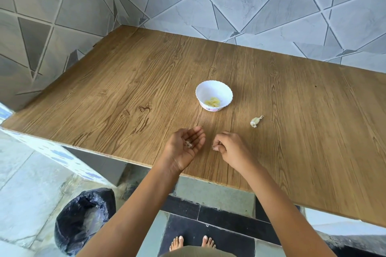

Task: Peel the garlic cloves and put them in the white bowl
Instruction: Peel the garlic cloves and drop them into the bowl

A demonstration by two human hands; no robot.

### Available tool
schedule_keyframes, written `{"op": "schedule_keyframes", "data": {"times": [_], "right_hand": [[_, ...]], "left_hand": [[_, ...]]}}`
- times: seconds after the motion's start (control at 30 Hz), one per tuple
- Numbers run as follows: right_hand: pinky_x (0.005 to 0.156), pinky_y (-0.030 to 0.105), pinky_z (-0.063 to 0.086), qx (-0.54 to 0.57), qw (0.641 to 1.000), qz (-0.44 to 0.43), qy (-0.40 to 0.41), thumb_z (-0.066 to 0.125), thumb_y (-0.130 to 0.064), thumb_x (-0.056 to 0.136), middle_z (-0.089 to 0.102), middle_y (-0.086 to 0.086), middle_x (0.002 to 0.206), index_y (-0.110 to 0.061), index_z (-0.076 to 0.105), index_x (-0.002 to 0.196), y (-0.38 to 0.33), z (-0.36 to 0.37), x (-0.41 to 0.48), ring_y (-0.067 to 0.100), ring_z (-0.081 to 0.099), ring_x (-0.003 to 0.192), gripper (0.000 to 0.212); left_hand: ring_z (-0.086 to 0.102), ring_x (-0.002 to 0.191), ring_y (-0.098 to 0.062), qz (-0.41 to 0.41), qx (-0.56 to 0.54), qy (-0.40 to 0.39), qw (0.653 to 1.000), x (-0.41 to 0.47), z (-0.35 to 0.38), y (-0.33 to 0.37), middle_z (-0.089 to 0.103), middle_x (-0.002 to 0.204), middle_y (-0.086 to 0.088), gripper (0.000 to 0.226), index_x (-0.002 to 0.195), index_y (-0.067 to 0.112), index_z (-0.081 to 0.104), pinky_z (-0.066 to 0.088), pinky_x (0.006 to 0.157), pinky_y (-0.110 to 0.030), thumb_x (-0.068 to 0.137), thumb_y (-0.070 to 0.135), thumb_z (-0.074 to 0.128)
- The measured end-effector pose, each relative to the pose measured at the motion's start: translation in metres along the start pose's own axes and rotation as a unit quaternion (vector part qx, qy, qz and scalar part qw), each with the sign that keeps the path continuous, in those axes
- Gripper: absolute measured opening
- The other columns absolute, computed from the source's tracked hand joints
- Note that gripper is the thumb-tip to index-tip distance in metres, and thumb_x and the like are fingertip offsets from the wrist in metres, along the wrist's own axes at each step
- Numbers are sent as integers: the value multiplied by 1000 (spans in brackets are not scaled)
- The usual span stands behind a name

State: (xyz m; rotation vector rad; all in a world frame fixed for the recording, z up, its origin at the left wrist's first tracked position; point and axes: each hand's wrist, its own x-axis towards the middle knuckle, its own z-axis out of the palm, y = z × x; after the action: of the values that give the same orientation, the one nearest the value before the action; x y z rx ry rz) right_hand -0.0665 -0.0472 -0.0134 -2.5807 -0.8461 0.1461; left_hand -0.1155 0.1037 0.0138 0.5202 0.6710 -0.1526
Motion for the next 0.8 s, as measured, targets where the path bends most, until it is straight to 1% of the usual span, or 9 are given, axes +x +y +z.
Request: {"op": "schedule_keyframes", "data": {"times": [0.1,0.17,0.23,0.3,0.4,0.47,0.53,0.63,0.8], "right_hand": [[72,37,50,-25,999,11,-23,54,2,86,62,1,91,-14,59,83,0,-1,0,20,61,83,17],[71,36,51,80,996,26,2,54,1,88,62,-5,80,-13,59,81,1,-7,-2,15,59,76,16],[65,24,49,199,978,28,51,57,1,88,59,-13,69,-17,60,78,-3,-19,-4,7,56,65,20],[64,15,47,249,966,1,73,58,2,88,63,-16,70,-18,63,79,-13,-32,-2,3,58,62,22],[67,15,47,175,978,-86,79,50,3,83,66,-7,80,-10,70,84,-27,-39,5,1,58,68,23],[63,25,48,96,984,-116,91,49,-3,75,63,-3,79,-10,68,78,-30,-35,8,8,56,67,21],[52,29,44,47,987,-107,108,49,-13,71,56,-3,71,-12,62,68,-31,-30,7,13,49,59,13],[48,24,36,29,987,-87,134,43,-24,70,51,-3,67,-14,58,65,-30,-25,6,11,41,54,19],[53,35,53,19,989,-58,138,65,-9,67,65,2,74,-11,63,68,-23,-18,3,23,61,63,3]], "left_hand": [[60,84,-24,1,3,4,1000,-1,0,-1,64,84,-17,38,86,-5,62,49,81,-31,100,16,32],[60,83,-24,1,5,5,1000,-1,1,-3,65,82,-17,38,85,-5,62,49,81,-32,100,16,33],[60,83,-24,-2,8,7,1000,-1,4,-6,66,78,-17,38,86,-5,62,50,80,-32,100,15,33],[60,80,-24,-5,8,7,1000,-1,10,-9,66,71,-16,36,84,-4,60,50,77,-32,100,15,34],[59,64,-20,-7,10,9,1000,-1,22,-11,61,57,-12,32,75,0,55,52,66,-28,98,12,36],[57,46,-14,-3,23,12,1000,1,27,-13,56,47,-6,33,68,3,52,51,50,-23,97,10,36],[55,42,-12,-2,42,13,999,4,28,-13,54,47,-4,33,68,4,53,47,44,-19,96,9,36],[54,37,-11,-2,44,12,999,4,30,-14,54,46,-4,36,68,4,53,44,40,-16,98,10,34],[52,33,-12,-1,27,-6,1000,4,35,-15,54,43,-5,57,49,3,59,43,36,-14,99,10,31]]}}
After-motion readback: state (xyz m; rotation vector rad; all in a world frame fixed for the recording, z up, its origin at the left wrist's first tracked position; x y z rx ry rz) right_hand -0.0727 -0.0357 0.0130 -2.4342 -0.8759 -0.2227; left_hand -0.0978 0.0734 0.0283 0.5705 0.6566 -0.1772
